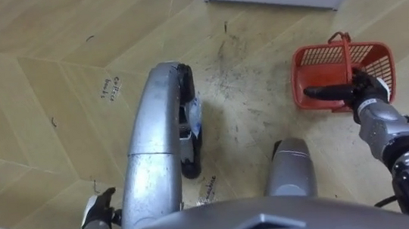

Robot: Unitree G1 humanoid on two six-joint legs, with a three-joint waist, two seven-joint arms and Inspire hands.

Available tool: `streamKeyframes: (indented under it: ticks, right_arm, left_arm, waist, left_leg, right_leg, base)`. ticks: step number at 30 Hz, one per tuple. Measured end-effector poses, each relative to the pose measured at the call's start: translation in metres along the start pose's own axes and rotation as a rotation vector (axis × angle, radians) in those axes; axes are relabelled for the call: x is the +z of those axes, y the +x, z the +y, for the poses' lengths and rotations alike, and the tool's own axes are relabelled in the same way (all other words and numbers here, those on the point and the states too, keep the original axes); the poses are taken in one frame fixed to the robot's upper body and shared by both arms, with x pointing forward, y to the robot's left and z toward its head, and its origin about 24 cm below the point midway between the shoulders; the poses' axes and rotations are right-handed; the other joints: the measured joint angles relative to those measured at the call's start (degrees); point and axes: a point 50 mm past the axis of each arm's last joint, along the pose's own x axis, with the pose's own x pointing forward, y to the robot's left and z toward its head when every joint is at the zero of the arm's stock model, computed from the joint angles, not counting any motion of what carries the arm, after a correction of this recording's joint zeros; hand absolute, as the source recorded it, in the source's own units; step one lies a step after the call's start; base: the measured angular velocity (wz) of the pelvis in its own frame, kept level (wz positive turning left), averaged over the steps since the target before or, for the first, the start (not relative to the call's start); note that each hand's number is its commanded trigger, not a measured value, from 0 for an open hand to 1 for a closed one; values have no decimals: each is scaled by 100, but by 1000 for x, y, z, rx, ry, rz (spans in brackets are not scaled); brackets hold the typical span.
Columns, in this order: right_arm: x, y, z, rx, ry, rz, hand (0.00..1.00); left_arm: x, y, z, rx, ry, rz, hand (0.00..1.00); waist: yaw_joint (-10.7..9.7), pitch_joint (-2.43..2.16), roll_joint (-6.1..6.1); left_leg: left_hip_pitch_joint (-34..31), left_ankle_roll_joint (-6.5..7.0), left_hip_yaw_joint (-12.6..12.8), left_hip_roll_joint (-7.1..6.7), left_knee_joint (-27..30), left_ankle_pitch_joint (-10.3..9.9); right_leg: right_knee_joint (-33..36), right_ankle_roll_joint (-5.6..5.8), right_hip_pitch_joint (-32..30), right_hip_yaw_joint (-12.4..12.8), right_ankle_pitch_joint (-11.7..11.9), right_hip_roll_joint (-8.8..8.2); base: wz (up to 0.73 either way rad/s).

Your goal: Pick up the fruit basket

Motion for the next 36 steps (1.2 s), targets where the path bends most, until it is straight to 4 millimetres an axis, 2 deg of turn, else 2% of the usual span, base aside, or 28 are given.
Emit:
streamKeyframes:
  ticks: [14, 20, 23, 28, 31, 33, 36]
  right_arm:
    - [-10, 0, -2, 46, -4, 50, 100]
    - [-11, -1, -1, 56, -4, 56, 100]
    - [-12, -1, 0, 65, -11, 61, 100]
    - [-14, -1, 0, 67, -25, 80, 100]
    - [-14, -1, -1, 68, -71, 80, 100]
    - [-14, -1, 2, 77, -113, 76, 100]
    - [-6, 0, 10, 96, -122, 59, 100]
  left_arm:
    - [-5, 0, -2, -54, 4, 28, 0]
    - [-5, 0, -2, -59, 4, 29, 0]
    - [-4, 0, -2, -64, 6, 33, 0]
    - [9, 3, 0, -69, 8, 9, 0]
    - [25, 6, 4, -61, 11, -30, 0]
    - [34, 7, 6, -56, 11, -51, 0]
    - [56, 9, 12, -48, -10, -103, 0]
  waist:
    - [126, 34, -60]
    - [127, 20, -51]
    - [123, 19, -51]
    - [118, 9, -28]
    - [118, 11, -31]
    - [120, 25, -60]
    - [65, 31, -74]
  left_leg:
    - [-7, -3, -11, -28, 21, 2]
    - [-14, 3, -33, -26, 61, -1]
    - [-2, 5, -101, -13, 98, -1]
    - [17, 0, -224, -26, 162, -1]
    - [26, 8, -247, -24, 202, -5]
    - [34, 42, -259, -25, 241, -23]
    - [84, 124, -324, -44, 335, -101]
  right_leg:
    - [1, 0, 13, -20, 0, 4]
    - [6, 1, 46, -41, 0, 13]
    - [4, 0, 85, -37, -1, 87]
    - [6, -4, 223, -128, -2, 202]
    - [1, -6, 287, -143, -3, 208]
    - [-8, -5, 321, -139, -3, 228]
    - [-83, -7, 426, -134, -10, 293]
  base:
    - [0]
    - [0]
    - [-2]
    - [0]
    - [0]
    - [-4]
    - [-6]
